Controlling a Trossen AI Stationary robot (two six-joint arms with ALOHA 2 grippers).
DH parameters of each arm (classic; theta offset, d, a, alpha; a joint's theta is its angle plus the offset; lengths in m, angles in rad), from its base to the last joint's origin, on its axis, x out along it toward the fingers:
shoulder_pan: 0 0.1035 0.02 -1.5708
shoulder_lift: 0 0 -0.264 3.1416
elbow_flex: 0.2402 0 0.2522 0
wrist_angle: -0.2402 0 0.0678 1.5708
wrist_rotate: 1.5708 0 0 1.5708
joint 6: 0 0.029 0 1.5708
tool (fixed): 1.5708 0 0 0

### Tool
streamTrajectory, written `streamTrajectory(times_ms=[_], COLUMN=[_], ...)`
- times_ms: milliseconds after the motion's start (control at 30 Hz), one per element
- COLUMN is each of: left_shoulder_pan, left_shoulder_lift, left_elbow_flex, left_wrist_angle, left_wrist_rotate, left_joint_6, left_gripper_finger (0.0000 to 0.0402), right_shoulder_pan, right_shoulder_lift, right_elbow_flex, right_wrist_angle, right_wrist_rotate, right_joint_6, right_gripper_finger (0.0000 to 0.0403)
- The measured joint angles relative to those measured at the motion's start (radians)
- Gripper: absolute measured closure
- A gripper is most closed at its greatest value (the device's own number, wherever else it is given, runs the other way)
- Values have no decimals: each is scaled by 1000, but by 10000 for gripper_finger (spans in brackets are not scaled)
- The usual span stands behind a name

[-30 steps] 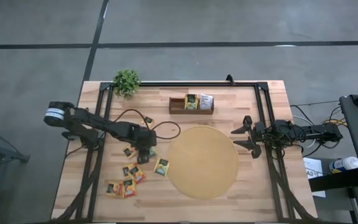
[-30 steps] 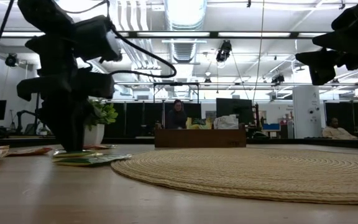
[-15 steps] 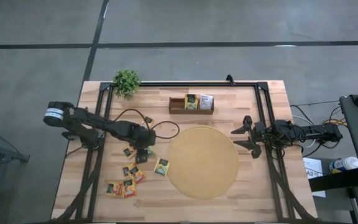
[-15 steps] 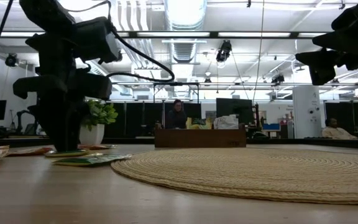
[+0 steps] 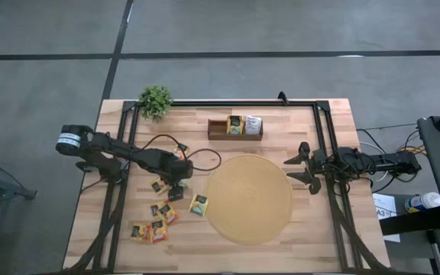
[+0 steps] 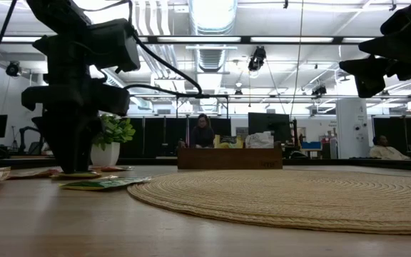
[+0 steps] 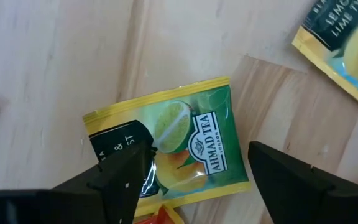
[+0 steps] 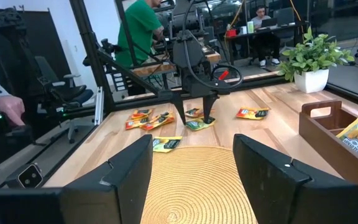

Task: Pick & Place Tea
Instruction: Put the yellow tea bag into the middle section of the wooden organizer

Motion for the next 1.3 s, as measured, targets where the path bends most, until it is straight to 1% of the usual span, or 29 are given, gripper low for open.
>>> streamTrajectory(times_ms=[133,267,433,600,700,767,967,1000,1100,1300], left_shoulder_pan=[-1,-2,-4,-18,-21,-21,-21,-21,-21,-19], left_shoulder_lift=[0,0,1,6,10,13,17,17,16,23], left_elbow_flex=[0,-19,-76,-86,-76,-67,-27,-15,30,135], left_wrist_angle=[2,22,104,126,136,140,112,102,64,19], left_wrist_rotate=[-16,-89,-117,-176,-185,-189,-213,-221,-280,-429], left_joint_6=[-27,-29,-54,-62,-17,-9,35,48,116,328], left_gripper_finger=[120,131,161,198,230,258,367,379,382,382], right_shoulder_pan=[0,0,0,0,0,0,0,0,0,0], right_shoulder_lift=[0,0,0,0,0,0,0,0,0,0], right_elbow_flex=[0,0,0,0,0,0,0,0,0,0], right_wrist_angle=[0,0,0,0,0,0,0,0,0,0], right_wrist_rotate=[0,0,0,0,0,0,0,0,0,0], right_joint_6=[0,0,0,0,0,0,0,0,0,0], right_gripper_finger=[181,181,181,181,181,181,181,181,181,181])
